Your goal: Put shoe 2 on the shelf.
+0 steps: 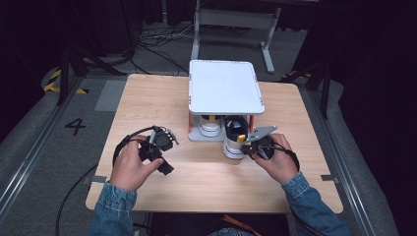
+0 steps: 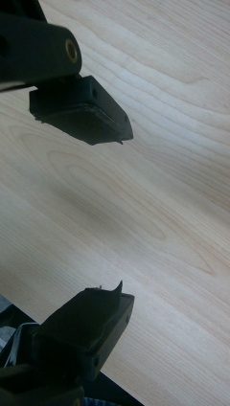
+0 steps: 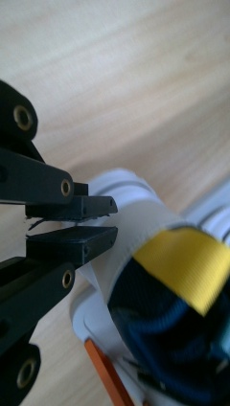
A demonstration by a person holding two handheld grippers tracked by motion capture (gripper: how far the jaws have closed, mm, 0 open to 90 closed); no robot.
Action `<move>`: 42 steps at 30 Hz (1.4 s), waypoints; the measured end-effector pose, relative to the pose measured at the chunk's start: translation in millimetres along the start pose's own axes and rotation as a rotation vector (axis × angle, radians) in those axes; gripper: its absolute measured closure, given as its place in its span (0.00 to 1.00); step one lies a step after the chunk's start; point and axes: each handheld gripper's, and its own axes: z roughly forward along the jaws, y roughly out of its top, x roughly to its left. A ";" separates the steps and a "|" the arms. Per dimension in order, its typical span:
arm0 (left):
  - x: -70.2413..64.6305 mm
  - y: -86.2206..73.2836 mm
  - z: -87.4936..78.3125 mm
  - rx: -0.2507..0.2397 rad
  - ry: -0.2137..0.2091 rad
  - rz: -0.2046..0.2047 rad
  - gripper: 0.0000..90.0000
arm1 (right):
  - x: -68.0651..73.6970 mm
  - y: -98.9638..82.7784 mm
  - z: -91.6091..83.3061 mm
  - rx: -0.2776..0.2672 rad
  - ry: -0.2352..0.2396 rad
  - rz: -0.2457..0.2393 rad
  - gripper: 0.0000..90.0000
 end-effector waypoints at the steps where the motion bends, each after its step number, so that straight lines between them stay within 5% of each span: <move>1: 0.3 -3.3 0.0 0.003 -0.001 -0.008 0.23 | -2.0 0.9 1.2 0.001 -0.004 0.013 0.97; 22: -2.6 -57.6 -5.3 0.016 0.017 -0.142 0.23 | -31.8 20.2 38.4 -0.032 -0.120 0.053 0.98; 32: -5.6 -63.7 -5.0 0.016 0.017 -0.151 0.23 | -35.5 23.2 48.0 -0.050 -0.220 -0.001 0.98; 42: -2.7 -53.8 -4.8 0.013 0.017 -0.131 0.23 | -37.5 18.7 37.4 -0.090 -0.136 0.053 0.81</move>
